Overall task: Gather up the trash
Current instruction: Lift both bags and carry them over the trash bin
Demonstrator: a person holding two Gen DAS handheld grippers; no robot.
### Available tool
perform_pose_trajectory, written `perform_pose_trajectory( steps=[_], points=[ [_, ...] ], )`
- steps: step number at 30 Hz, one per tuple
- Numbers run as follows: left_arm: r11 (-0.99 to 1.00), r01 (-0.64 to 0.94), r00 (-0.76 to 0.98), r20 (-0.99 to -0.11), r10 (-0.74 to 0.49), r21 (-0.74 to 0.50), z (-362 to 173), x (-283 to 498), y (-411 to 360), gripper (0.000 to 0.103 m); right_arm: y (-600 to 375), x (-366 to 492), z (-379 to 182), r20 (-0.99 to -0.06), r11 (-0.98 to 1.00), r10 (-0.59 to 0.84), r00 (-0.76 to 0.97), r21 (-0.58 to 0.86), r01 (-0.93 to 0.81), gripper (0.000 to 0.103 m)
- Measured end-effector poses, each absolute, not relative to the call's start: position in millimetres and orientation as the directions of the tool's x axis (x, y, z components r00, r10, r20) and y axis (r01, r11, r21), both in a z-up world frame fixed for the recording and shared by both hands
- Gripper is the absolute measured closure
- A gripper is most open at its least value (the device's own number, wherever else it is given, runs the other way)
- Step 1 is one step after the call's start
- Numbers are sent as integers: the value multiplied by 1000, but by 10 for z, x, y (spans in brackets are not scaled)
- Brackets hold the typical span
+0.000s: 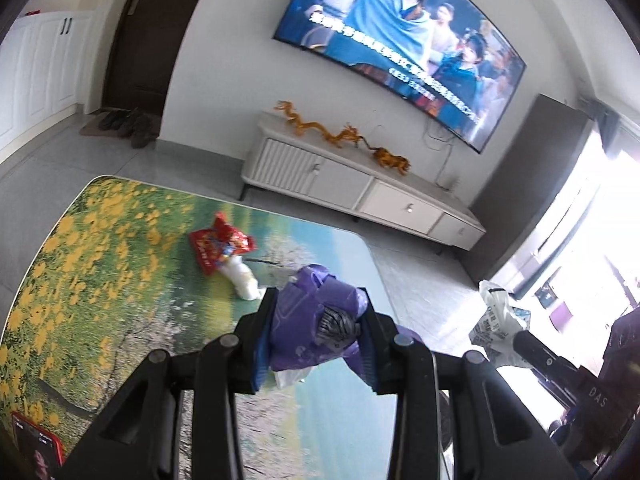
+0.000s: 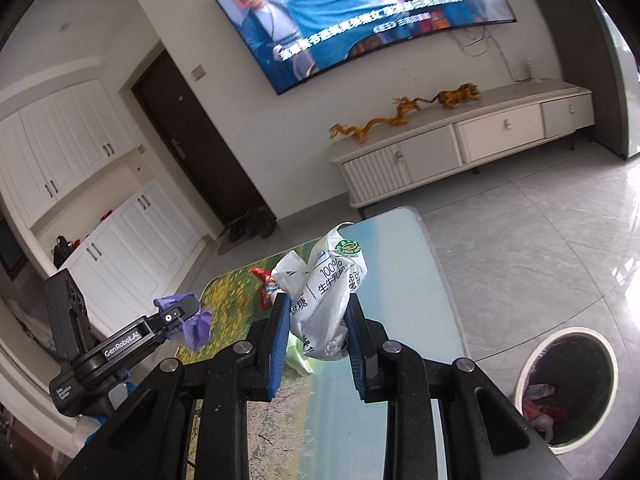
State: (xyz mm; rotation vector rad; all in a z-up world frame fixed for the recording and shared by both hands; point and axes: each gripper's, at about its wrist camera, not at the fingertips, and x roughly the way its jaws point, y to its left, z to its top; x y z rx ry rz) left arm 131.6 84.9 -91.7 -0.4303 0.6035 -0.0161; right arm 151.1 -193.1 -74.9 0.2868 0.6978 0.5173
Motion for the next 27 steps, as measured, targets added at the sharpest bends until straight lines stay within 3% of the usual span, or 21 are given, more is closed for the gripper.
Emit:
perform_pose_trajectory(
  steps=[11,27],
  points=[
    [923,25,812,-531,-243,-384,-806,1355,242,68,-2525,1341,-700,-521,879,439,732,417,-231,78],
    [938,213,665,-662,-344,-273,-1195,1906,-1146,68,-3757,1452,-1353,-627,884,284,725,464,55,78]
  ],
)
